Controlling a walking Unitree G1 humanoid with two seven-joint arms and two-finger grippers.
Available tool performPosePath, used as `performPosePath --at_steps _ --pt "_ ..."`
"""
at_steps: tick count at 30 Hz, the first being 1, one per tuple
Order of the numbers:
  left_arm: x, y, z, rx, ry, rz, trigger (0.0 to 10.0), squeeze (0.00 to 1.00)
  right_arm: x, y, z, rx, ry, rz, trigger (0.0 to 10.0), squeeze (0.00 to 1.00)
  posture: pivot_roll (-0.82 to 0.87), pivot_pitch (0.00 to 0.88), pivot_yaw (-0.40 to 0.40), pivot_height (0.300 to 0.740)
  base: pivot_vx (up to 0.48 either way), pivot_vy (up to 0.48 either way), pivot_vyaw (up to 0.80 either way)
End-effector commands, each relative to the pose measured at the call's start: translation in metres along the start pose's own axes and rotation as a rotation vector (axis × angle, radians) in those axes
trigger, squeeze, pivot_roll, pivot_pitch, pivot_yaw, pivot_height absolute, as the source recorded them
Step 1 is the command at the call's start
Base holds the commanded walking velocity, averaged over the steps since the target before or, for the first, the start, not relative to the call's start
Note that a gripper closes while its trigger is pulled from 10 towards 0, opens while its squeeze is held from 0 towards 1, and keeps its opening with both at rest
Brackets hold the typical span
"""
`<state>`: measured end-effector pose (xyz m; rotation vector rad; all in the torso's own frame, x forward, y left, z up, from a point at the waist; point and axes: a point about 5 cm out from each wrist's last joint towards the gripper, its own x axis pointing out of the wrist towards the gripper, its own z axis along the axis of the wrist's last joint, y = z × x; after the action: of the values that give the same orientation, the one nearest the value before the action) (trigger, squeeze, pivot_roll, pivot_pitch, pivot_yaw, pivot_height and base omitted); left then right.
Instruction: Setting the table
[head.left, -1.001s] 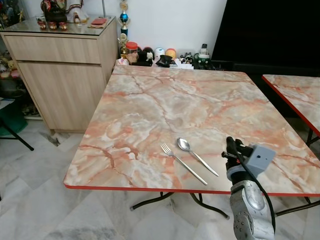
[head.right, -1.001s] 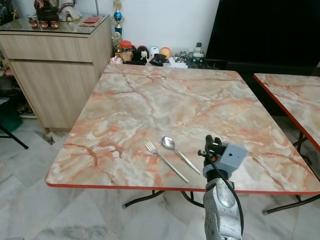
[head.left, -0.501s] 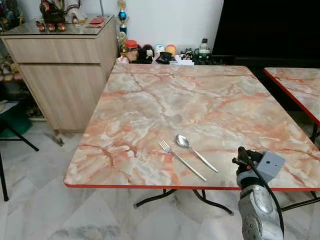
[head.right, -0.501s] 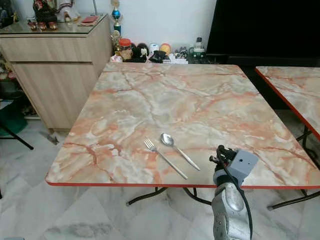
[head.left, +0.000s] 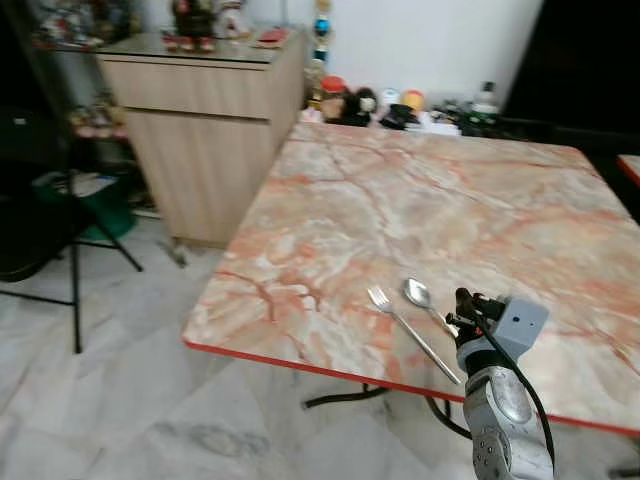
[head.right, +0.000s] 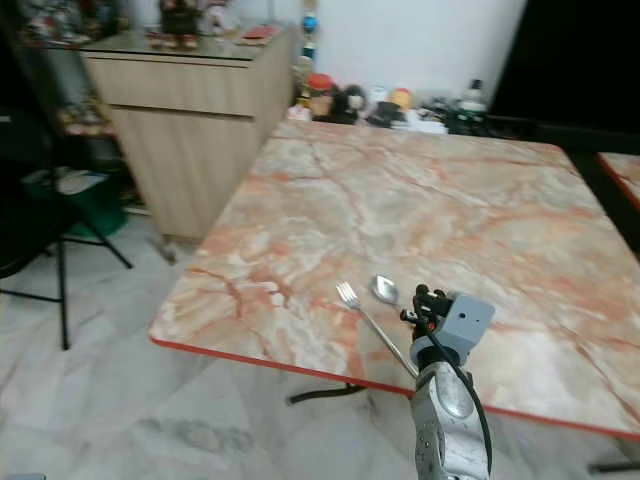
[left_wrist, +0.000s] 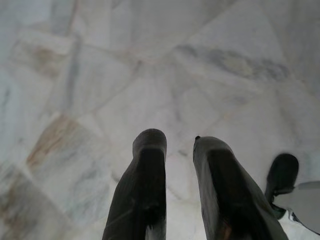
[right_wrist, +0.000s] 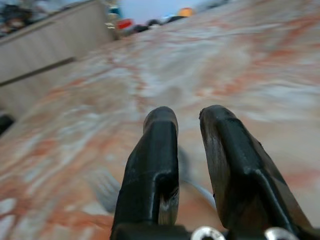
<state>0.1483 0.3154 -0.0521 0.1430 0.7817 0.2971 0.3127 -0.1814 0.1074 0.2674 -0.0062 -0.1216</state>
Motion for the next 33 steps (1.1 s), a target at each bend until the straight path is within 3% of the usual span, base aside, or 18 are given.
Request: performPosePath --at_steps 1,7,13,17,18,19,20,26,33 --pt "-0.001 0.0 -0.005 0.024 0.025 -0.014 10.0 0.0 0.001 0.001 0.001 -0.007 0.001 0.015 10.0 0.0 0.13 0.002 0.01 0.74 0.0 0.0 0.8" --pt "-0.001 -0.002 -0.006 0.018 0.026 -0.013 10.0 0.0 0.004 0.007 0.003 -0.038 0.003 0.079 10.0 0.0 0.14 0.013 -0.004 0.74 0.0 0.0 0.74" --pt "-0.002 -0.004 -0.007 0.002 0.028 -0.007 10.0 0.0 0.006 0.007 0.006 -0.109 0.039 0.14 10.0 0.0 0.14 0.024 -0.016 0.74 0.0 0.0 0.0" --pt "-0.002 -0.007 -0.01 -0.008 0.031 -0.006 10.0 0.0 0.002 0.002 0.01 -0.249 0.093 0.236 10.0 0.0 0.14 0.028 -0.02 0.74 0.0 0.0 0.0" --pt "-0.003 -0.007 -0.011 -0.008 0.033 -0.006 10.0 0.0 0.001 -0.004 0.011 -0.274 0.113 0.236 10.0 0.85 0.13 0.03 -0.021 0.74 0.0 0.0 0.0" --pt "-0.003 -0.007 -0.011 -0.009 0.034 -0.006 10.0 0.0 0.001 -0.007 0.011 -0.279 0.119 0.233 10.0 0.85 0.13 0.03 -0.021 0.74 0.0 0.0 0.0" --pt "-0.003 -0.007 -0.011 -0.007 0.035 -0.007 10.0 0.0 0.0 -0.01 0.012 -0.282 0.127 0.229 10.0 1.0 0.13 0.034 -0.022 0.74 0.0 0.0 0.0" --pt "-0.003 -0.007 -0.012 -0.005 0.039 -0.009 10.0 0.0 -0.007 -0.03 0.009 -0.315 0.258 0.215 10.0 1.0 0.12 0.039 -0.025 0.74 0.0 0.0 0.0" --pt "-0.002 -0.01 -0.011 0.002 0.039 -0.019 10.0 0.0 -0.013 -0.033 0.002 -0.251 0.349 0.209 10.0 1.0 0.12 0.041 -0.024 0.74 0.0 0.0 0.0"
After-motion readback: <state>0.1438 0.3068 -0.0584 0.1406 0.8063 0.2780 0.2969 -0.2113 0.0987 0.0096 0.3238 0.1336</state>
